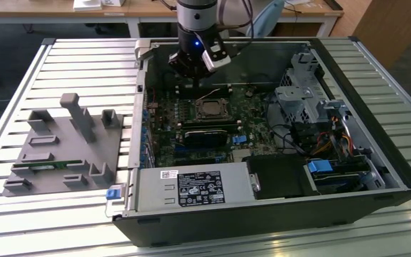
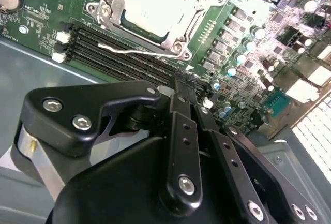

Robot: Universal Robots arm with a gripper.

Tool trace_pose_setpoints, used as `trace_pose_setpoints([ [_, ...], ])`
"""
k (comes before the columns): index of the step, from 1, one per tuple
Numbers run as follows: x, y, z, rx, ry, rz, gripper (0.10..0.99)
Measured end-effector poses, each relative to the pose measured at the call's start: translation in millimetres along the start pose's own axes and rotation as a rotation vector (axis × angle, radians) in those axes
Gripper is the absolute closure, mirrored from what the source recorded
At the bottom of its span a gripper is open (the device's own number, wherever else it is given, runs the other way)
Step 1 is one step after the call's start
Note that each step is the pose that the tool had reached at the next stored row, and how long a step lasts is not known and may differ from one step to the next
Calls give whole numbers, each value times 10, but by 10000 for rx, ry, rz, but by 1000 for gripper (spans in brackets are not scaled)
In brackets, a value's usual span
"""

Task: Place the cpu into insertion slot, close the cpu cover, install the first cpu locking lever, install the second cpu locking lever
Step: 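Install the first cpu locking lever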

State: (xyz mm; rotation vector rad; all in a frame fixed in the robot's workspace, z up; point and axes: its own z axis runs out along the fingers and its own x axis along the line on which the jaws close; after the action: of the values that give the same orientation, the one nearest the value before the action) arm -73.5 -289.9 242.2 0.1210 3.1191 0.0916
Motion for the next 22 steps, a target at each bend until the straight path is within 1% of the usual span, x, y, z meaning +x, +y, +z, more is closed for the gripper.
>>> trace_pose_setpoints([
  [2, -31, 1, 19, 1, 1, -1, 980],
  [5, -108, 8, 45, 1, 2, -9, 980],
  [8, -167, 14, 72, -2, 0, -16, 980],
  [10, -182, 15, 89, -1, 4, -61, 980],
  [13, -182, 14, 107, -9, 32, -536, 980],
  [14, -188, 14, 114, -9, 35, -607, 980],
  [17, -216, 17, 127, -9, 38, -612, 980],
  [22, -273, 43, 153, -10, 37, -613, 980],
])
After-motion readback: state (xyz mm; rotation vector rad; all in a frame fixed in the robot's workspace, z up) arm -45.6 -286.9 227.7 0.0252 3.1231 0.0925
